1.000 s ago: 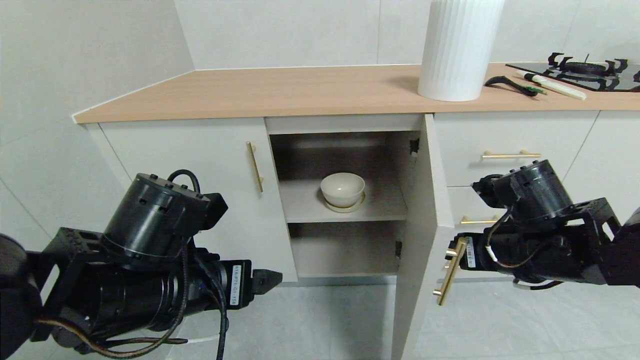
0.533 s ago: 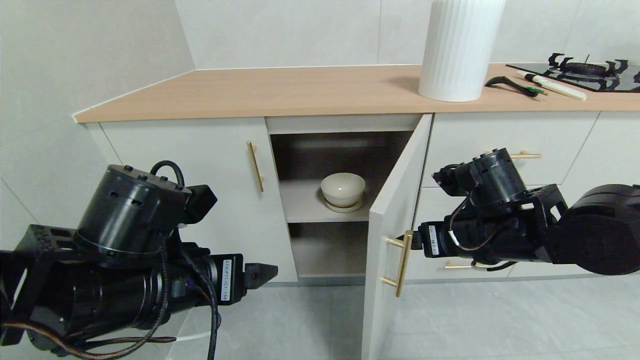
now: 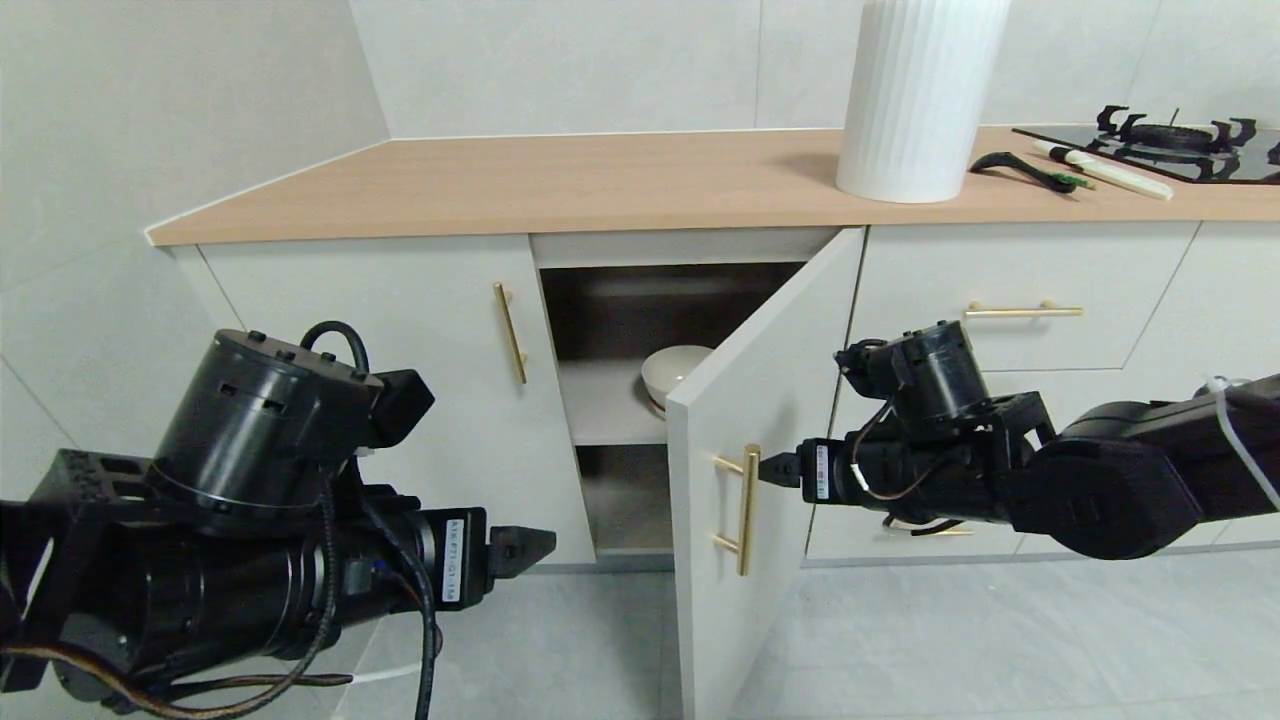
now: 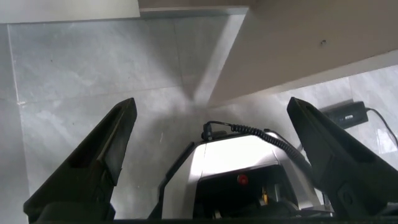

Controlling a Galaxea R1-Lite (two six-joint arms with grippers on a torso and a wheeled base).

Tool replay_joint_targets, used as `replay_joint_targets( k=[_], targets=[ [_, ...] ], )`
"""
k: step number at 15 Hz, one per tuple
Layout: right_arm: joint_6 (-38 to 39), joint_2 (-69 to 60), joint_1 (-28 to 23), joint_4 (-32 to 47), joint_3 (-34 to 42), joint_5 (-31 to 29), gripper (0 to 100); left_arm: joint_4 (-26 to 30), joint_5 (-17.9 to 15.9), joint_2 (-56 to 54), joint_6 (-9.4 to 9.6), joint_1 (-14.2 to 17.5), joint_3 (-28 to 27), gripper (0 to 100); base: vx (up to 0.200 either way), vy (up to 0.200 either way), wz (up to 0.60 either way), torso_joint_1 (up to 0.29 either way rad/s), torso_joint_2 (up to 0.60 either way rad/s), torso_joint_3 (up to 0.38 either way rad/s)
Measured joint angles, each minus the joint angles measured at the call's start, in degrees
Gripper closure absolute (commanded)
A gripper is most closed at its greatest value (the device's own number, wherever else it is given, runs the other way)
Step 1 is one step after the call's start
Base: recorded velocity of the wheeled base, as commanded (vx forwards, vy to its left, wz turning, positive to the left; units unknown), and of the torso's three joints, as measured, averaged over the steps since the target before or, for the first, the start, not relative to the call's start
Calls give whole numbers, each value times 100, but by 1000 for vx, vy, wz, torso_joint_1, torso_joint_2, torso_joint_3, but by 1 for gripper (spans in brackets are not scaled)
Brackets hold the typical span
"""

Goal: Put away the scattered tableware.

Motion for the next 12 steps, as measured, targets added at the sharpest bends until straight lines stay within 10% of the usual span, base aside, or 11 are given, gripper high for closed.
replay_joint_targets(
  k=[12],
  targets=[
    [427, 658, 17, -1258, -39, -562, 0, 12, -9, 56, 12, 2, 27, 0, 83, 0, 0, 0, 0, 1]
  ],
)
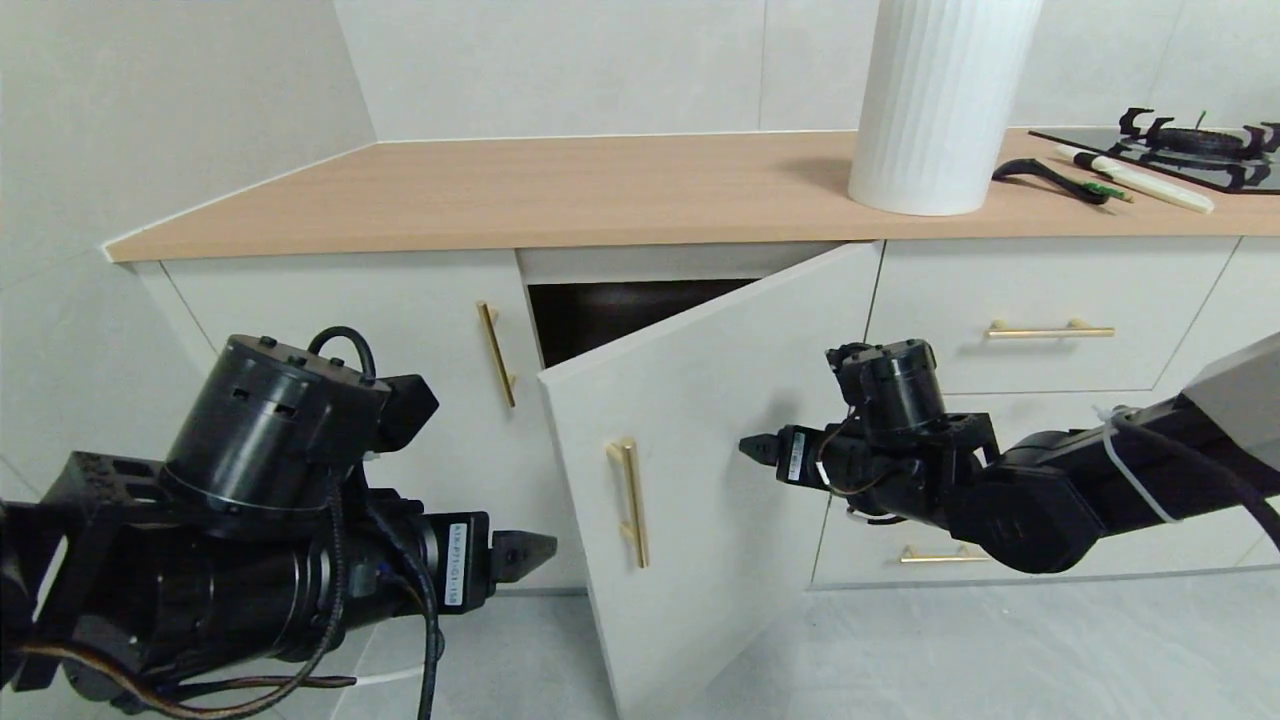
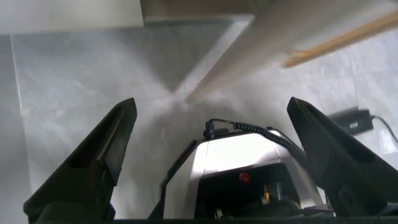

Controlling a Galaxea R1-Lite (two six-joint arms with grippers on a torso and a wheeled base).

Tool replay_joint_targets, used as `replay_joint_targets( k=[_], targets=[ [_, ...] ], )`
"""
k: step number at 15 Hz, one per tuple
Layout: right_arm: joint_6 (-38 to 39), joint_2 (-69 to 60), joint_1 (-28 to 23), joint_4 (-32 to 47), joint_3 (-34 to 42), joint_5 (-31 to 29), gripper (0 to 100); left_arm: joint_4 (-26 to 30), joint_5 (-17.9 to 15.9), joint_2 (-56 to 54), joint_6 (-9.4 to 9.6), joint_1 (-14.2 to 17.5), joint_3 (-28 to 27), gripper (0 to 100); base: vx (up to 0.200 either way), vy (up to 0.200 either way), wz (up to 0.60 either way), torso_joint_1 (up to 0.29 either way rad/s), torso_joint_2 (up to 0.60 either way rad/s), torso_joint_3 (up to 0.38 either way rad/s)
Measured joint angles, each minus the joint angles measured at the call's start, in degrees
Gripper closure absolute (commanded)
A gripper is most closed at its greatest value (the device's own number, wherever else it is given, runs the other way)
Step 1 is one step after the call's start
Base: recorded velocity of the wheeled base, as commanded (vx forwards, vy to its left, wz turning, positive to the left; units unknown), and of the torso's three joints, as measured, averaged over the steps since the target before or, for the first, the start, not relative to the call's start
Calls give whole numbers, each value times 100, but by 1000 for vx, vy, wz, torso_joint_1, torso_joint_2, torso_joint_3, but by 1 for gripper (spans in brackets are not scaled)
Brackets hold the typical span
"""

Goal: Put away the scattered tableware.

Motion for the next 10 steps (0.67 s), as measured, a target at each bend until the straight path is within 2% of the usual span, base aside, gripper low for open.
replay_joint_targets(
  k=[3, 10],
  targets=[
    [154, 77, 7, -15, -79, -49, 0, 65, 0, 22, -4, -2, 9, 0, 0, 0, 0, 0, 0, 0],
    [706, 430, -63, -77, -650, -612, 0, 68, 0, 49, -4, 0, 11, 0, 0, 0, 0, 0, 0, 0]
  ],
)
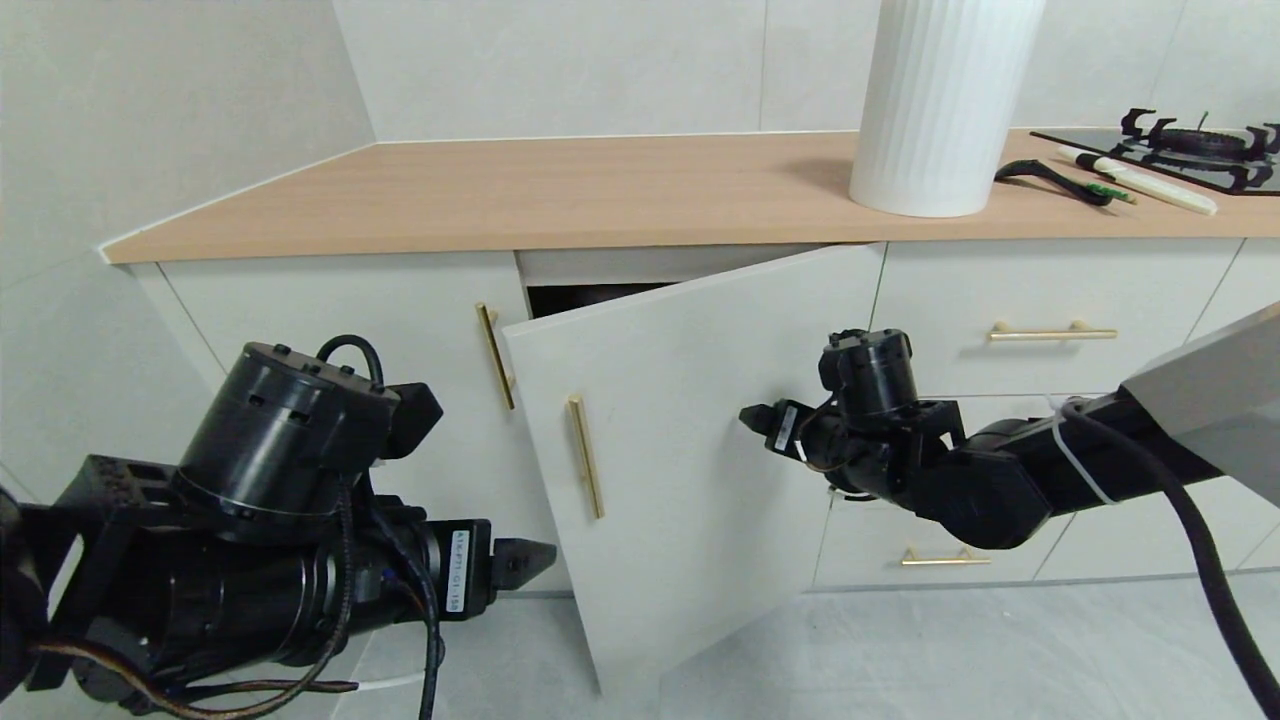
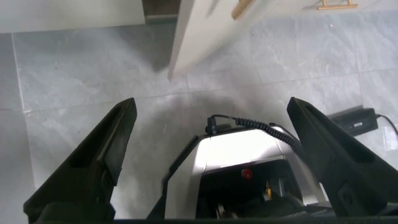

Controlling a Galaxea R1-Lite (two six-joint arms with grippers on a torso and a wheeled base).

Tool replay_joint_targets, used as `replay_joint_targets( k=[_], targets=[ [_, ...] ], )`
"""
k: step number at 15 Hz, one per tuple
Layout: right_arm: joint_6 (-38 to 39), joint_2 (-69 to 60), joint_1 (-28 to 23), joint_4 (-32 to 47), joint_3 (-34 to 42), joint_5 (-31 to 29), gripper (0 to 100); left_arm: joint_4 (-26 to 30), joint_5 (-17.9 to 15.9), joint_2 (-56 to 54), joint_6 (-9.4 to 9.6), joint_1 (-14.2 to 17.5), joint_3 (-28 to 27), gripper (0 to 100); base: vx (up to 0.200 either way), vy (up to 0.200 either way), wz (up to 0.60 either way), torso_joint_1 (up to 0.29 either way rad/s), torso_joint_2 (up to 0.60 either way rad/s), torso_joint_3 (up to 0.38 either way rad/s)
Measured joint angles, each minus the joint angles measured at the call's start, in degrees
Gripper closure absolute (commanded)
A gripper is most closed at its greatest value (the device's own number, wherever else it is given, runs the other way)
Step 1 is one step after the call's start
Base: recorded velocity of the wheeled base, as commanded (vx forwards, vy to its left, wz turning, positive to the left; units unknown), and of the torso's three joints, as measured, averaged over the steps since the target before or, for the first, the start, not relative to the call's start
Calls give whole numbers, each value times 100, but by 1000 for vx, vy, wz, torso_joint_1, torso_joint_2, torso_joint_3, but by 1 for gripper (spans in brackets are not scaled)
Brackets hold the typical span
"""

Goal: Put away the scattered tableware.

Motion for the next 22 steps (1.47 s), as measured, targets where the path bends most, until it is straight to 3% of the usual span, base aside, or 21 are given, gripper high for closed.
replay_joint_targets(
  k=[15, 22],
  targets=[
    [389, 1259, -483, 9, -1779, -1791, 0, -9, 0, 11, -9, 2, -10, 0, 0, 0, 0, 0, 0, 0],
    [382, 1508, -546, 22, -2039, -2064, 0, -11, 0, 11, -18, 2, -10, 0, 0, 0, 0, 0, 0, 0]
  ],
)
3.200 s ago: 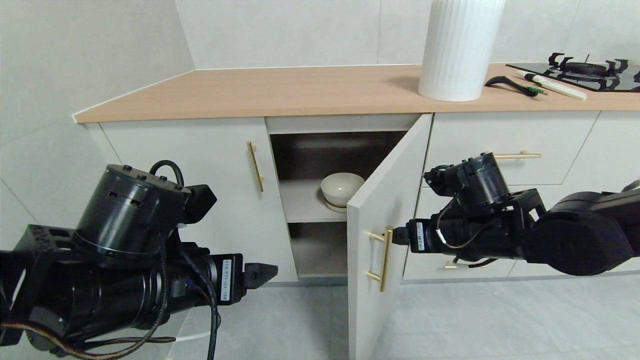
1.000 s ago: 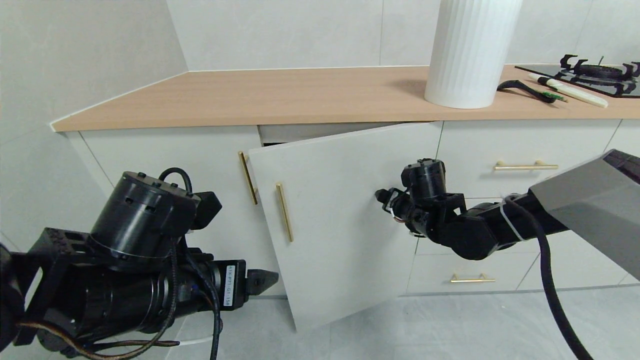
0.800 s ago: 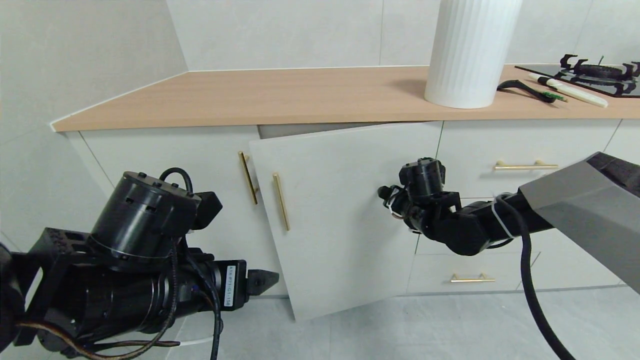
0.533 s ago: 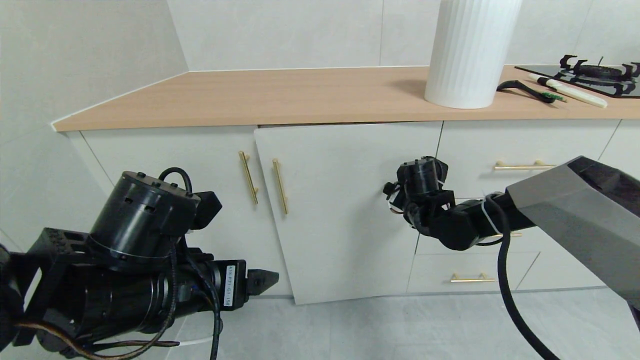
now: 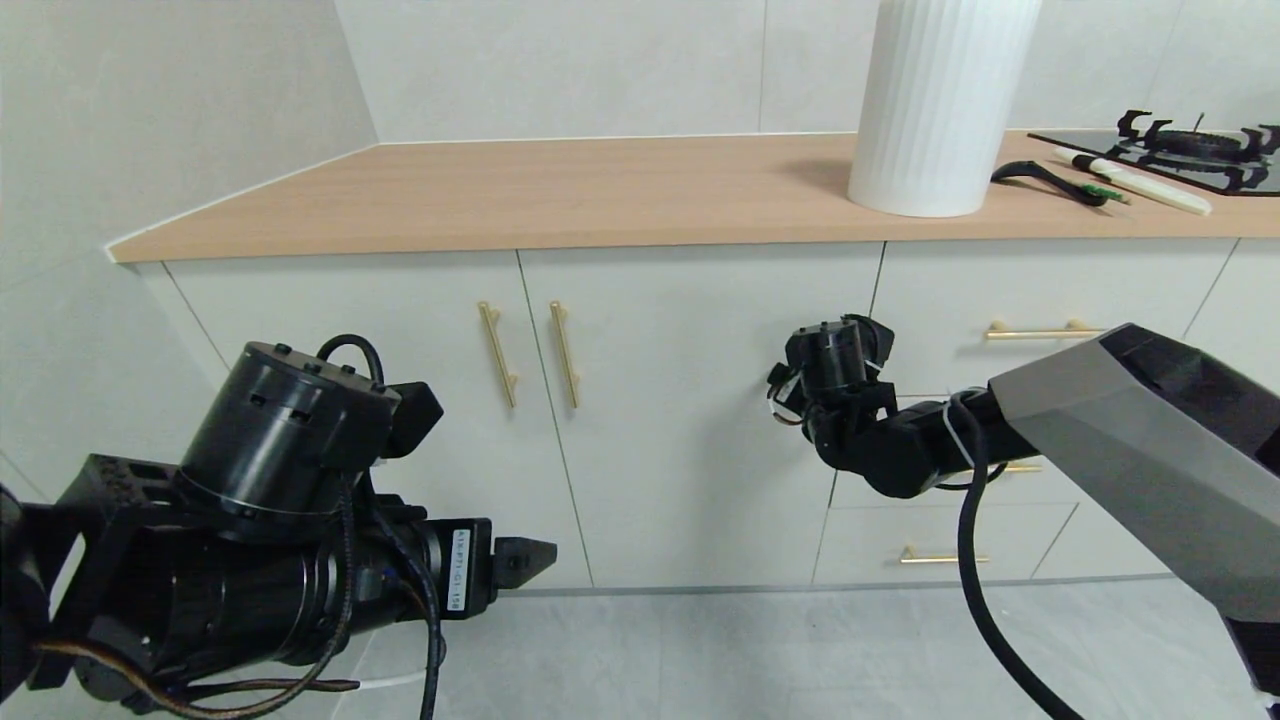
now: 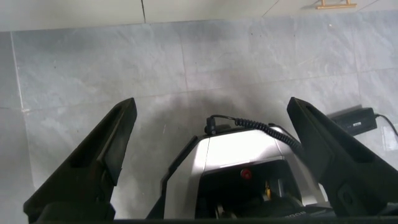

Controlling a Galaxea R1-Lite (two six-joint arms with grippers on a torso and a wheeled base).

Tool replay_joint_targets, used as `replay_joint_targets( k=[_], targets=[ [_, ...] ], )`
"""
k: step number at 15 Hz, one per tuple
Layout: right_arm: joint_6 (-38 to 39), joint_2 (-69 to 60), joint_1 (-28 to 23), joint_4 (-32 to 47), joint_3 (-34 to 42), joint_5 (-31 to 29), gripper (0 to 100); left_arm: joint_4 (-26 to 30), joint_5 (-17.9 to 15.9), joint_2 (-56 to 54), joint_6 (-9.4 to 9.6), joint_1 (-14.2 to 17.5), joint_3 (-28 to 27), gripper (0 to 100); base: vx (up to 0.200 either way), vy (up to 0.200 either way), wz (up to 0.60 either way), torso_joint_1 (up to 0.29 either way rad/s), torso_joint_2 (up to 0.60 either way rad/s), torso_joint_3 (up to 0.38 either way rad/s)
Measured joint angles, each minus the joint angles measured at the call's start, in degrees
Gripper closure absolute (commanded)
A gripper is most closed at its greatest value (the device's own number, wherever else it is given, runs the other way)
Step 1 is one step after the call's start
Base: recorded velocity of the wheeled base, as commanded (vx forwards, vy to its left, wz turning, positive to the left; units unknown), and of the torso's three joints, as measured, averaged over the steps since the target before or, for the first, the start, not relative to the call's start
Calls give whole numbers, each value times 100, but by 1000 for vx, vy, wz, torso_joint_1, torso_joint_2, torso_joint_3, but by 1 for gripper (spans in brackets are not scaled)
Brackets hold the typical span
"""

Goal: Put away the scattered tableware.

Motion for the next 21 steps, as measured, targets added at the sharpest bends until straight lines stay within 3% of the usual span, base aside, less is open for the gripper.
replay_joint_targets(
  k=[5, 7, 11, 15, 17, 19, 21],
  targets=[
    [11, -177, 15, -44, 273, 221, 0, 0, 0, 0, -1, 5, 0, 0, 0, 0, 0, 0, 0, 0],
    [13, -594, 144, -26, 912, 881, 0, -2, 2, 0, -1, 5, 0, 0, 0, 0, 0, 0, 0, 0],
    [-111, -1921, 276, -2, 2447, 2857, 0, -11, 13, -13, -1, 2, -6, 0, 0, 0, 0, 0, 0, 0],
    [-918, -2839, 312, 18, 3021, 2565, 0, -17, 88, -179, 27, 5, -20, 0, 0, 0, 0, 0, 0, 0],
    [-1449, -3457, 268, 11, 3406, 2433, 0, -26, 208, -443, 191, 30, -26, 0, 0, 0, 0, 0, 0, 0],
    [-1881, -4183, 201, 24, 3858, 2258, 0, -28, 495, -755, 402, 83, 55, 0, 0, 0, 0, 0, 0, 0],
    [-2305, -5014, 129, 35, 4411, 1948, 0, -24, 1013, -1218, 514, 173, 201, 0, 0, 0, 0, 0, 0, 0]
  ],
)
